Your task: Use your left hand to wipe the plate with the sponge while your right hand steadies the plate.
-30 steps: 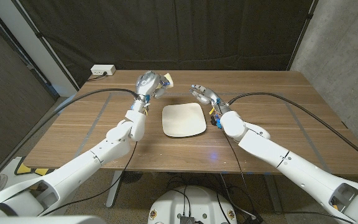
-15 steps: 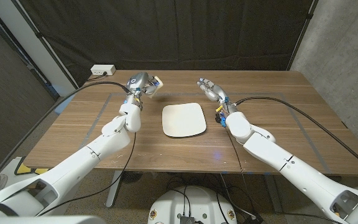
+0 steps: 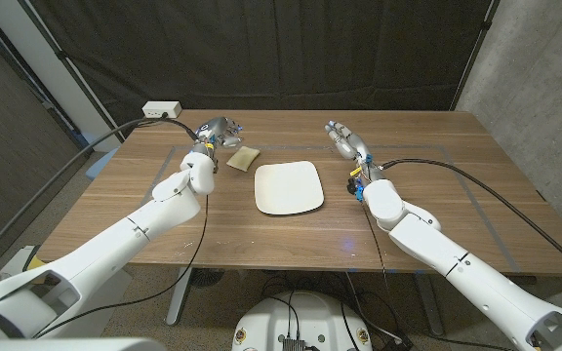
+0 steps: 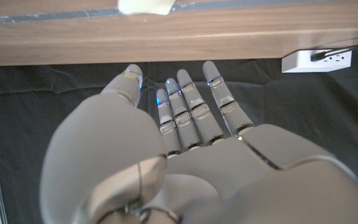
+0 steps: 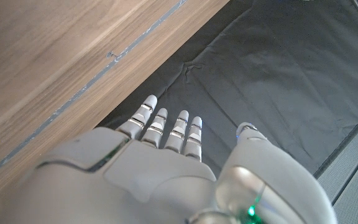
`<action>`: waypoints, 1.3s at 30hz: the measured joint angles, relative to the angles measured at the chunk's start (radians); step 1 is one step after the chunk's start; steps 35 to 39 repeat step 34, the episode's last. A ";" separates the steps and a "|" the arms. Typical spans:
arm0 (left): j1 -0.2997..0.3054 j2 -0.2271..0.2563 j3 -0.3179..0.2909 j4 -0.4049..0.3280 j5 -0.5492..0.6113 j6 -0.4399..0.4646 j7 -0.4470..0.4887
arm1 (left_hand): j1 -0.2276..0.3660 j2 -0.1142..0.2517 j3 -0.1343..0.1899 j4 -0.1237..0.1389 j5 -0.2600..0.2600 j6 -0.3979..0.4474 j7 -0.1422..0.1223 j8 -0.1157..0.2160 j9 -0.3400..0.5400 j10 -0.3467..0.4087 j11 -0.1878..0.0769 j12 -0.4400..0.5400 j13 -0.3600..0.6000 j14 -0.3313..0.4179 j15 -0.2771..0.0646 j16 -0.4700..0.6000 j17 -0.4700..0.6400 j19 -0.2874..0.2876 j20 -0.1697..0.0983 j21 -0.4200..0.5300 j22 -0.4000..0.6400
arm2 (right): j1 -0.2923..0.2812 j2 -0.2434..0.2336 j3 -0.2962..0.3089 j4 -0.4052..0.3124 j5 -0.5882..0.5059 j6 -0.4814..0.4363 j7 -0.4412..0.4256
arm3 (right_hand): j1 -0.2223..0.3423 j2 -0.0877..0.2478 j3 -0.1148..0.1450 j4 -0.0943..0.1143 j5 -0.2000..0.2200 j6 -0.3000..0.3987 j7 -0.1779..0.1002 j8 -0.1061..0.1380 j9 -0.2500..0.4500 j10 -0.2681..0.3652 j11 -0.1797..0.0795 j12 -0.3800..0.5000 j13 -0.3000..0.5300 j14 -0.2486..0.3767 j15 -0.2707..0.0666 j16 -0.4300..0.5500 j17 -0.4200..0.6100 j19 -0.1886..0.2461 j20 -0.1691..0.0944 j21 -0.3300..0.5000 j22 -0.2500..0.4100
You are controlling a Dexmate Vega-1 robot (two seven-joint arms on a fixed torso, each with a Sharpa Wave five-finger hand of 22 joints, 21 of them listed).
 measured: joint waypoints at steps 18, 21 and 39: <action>0.065 0.028 -0.084 -0.009 -0.163 -0.159 0.065 | -0.205 -0.030 -0.141 0.083 0.020 -0.304 -0.047 0.029 -0.005 -0.367 0.002 0.032 -0.016 -0.372 0.064 0.020 -0.039 -0.186 0.017 -0.173 -0.002 | -0.057 -0.021 0.036 -0.082 0.006 -0.065 -0.049 | -0.004 0.004 0.001 -0.007 0.000 -0.002 -0.002 0.004 0.000 0.000 0.000 0.000 0.000 0.000 0.000 0.000 0.000 0.000 0.000 0.000 0.000; 0.077 0.023 -0.098 -0.002 -0.200 -0.241 0.113 | -0.251 -0.043 -0.166 0.109 0.020 -0.276 -0.052 0.034 -0.005 -0.334 -0.004 0.035 -0.016 -0.351 0.051 0.020 -0.039 -0.212 0.011 -0.196 -0.002 | -0.066 -0.023 0.041 -0.093 0.005 -0.069 -0.052 | -0.007 0.007 -0.006 -0.005 0.000 -0.002 -0.002 0.004 0.000 0.004 0.004 0.005 0.000 0.000 0.000 0.000 0.000 0.001 0.001 0.000 0.000; 0.155 -0.004 -0.214 0.062 -0.393 -0.505 0.141 | -0.353 -0.042 -0.215 0.157 0.028 -0.241 -0.029 0.034 -0.005 -0.333 0.023 0.035 -0.018 -0.347 0.075 0.020 -0.044 -0.214 0.010 -0.215 -0.002 | -0.122 -0.023 0.067 -0.150 0.006 -0.088 -0.102 | -0.072 -0.001 -0.038 0.013 0.000 0.003 0.002 0.004 0.000 0.029 0.028 0.015 0.000 0.049 0.005 0.012 0.000 0.029 0.018 0.007 0.000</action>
